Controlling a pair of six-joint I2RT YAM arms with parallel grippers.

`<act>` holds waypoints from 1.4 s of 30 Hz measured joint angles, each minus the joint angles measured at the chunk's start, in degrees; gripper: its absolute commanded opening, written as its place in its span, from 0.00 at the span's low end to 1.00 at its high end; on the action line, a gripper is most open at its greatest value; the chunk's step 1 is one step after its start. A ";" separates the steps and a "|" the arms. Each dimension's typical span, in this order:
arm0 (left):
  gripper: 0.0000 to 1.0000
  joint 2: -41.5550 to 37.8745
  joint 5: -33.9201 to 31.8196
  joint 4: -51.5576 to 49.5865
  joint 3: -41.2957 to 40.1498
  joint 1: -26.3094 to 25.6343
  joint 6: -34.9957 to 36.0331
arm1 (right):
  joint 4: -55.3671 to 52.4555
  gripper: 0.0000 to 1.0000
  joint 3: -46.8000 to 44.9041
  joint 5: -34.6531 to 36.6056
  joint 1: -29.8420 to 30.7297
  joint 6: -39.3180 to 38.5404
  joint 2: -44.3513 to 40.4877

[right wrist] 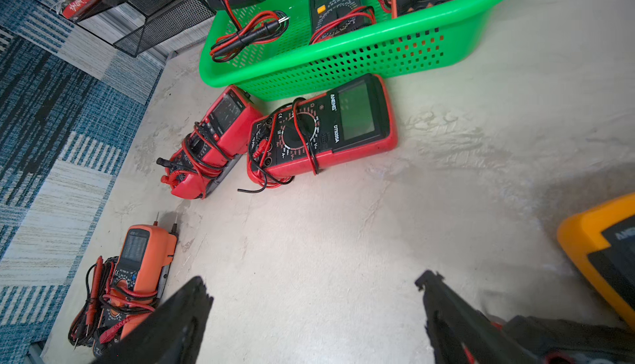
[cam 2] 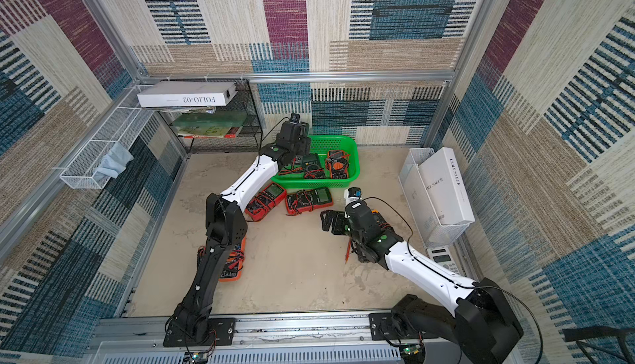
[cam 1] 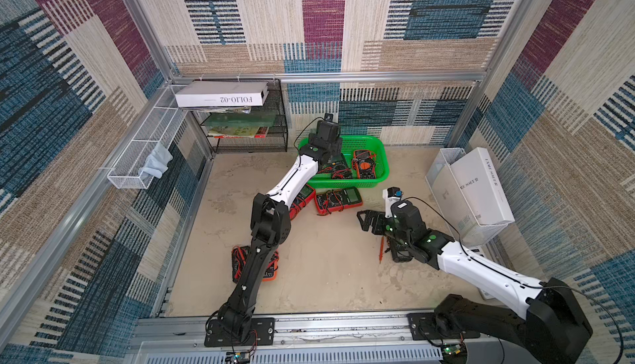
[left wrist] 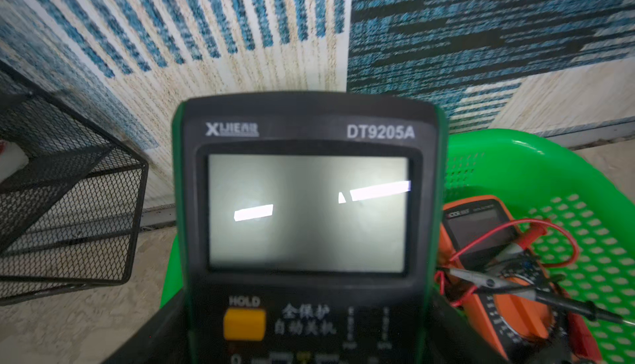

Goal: Put the multimeter into the basket
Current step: Place the multimeter in the basket.

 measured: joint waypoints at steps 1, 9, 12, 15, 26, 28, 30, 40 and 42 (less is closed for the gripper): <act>0.00 0.44 0.11 -0.48 0.00 0.50 -0.74 | -0.13 1.00 -0.11 0.00 -0.09 -0.02 0.00; 0.00 1.22 2.51 -2.12 -3.96 1.90 -5.99 | -0.50 1.00 -0.15 -0.02 -0.55 -0.26 0.00; 0.00 1.11 3.23 -2.27 -6.51 1.79 -7.65 | -0.48 1.00 -0.15 -0.02 -0.68 -0.37 0.00; 0.00 0.55 3.85 -2.54 -9.09 1.79 -9.49 | -0.48 1.00 -0.15 -0.02 -0.72 -0.39 0.02; 0.60 0.72 3.41 -5.46 -9.40 2.56 -15.41 | -0.70 1.00 0.68 -0.02 -0.92 -0.39 0.13; 0.71 1.40 3.80 -6.36 -8.17 2.82 -16.37 | -1.07 0.99 1.16 0.00 -0.94 -0.42 0.22; 0.78 1.90 4.63 -6.82 -7.50 2.97 -17.53 | -1.33 1.00 1.68 0.00 -0.98 -0.44 0.24; 0.94 1.73 6.36 -9.29 -7.63 3.78 -20.35 | -1.99 0.99 3.30 0.22 -1.07 -0.66 0.22; 1.00 1.07 7.08 -9.92 -8.17 3.82 -20.70 | -1.99 1.00 3.50 0.24 -1.09 -0.66 0.13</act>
